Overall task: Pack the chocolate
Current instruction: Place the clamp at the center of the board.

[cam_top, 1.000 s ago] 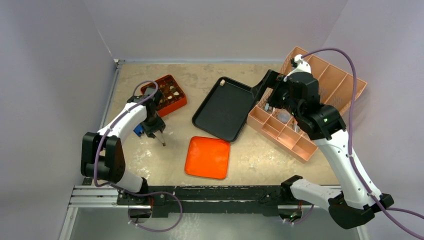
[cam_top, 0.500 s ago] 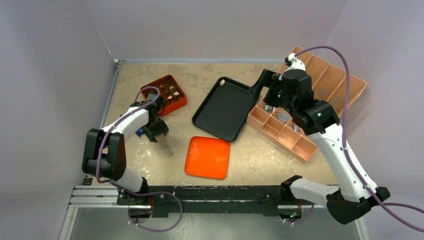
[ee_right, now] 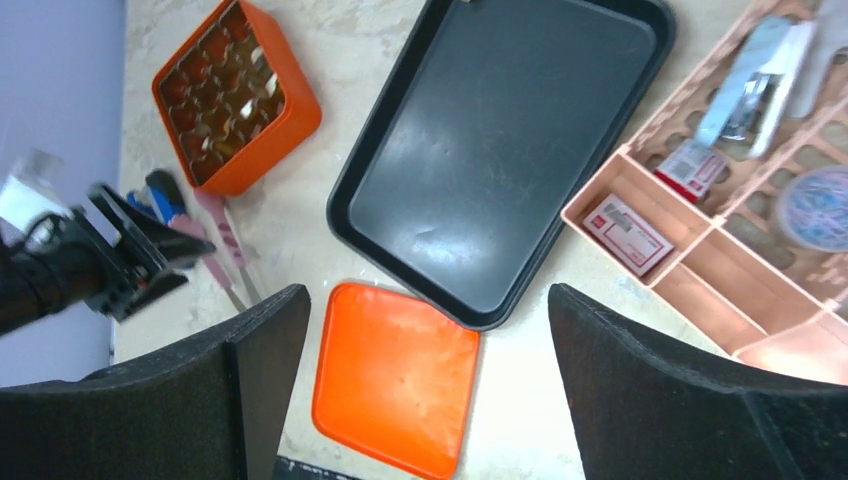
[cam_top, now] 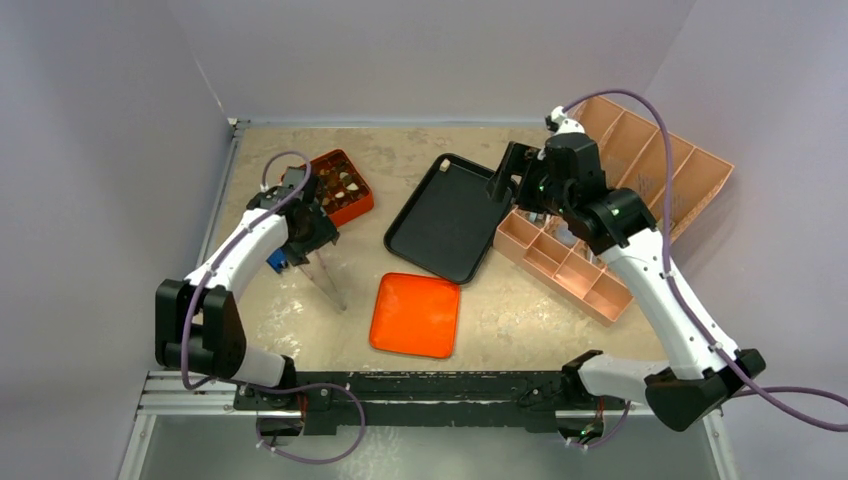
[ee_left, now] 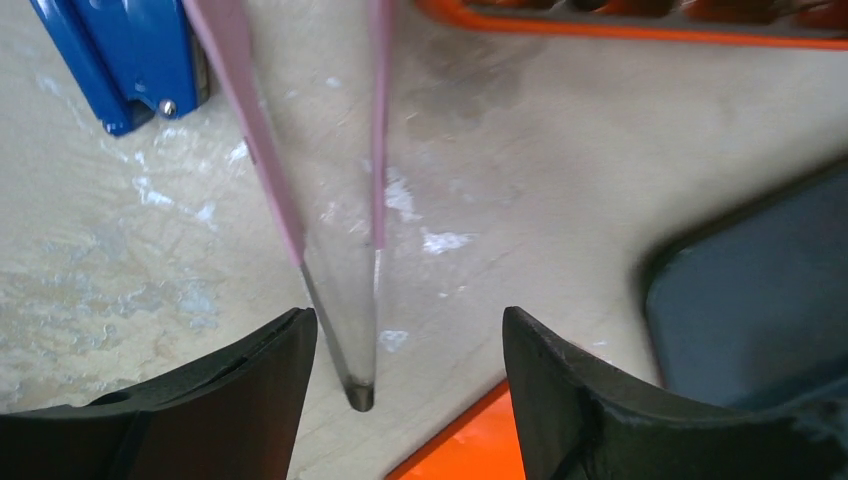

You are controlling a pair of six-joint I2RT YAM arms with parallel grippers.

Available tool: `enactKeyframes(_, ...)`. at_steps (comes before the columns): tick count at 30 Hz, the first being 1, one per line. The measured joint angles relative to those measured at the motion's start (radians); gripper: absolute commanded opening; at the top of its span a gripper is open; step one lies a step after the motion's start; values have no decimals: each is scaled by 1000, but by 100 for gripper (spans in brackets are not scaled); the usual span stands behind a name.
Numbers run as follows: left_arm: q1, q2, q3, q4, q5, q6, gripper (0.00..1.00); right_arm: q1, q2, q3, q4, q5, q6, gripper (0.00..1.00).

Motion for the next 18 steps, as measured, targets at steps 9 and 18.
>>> enactKeyframes(9, 0, -86, 39, 92, 69, 108, 67, 146, 29, -237, 174, -76, -121, 49)
enactKeyframes(18, 0, -129, -43, 229, 140, 187, 65, 381, 187, -328, 211, 44, -6, 26)
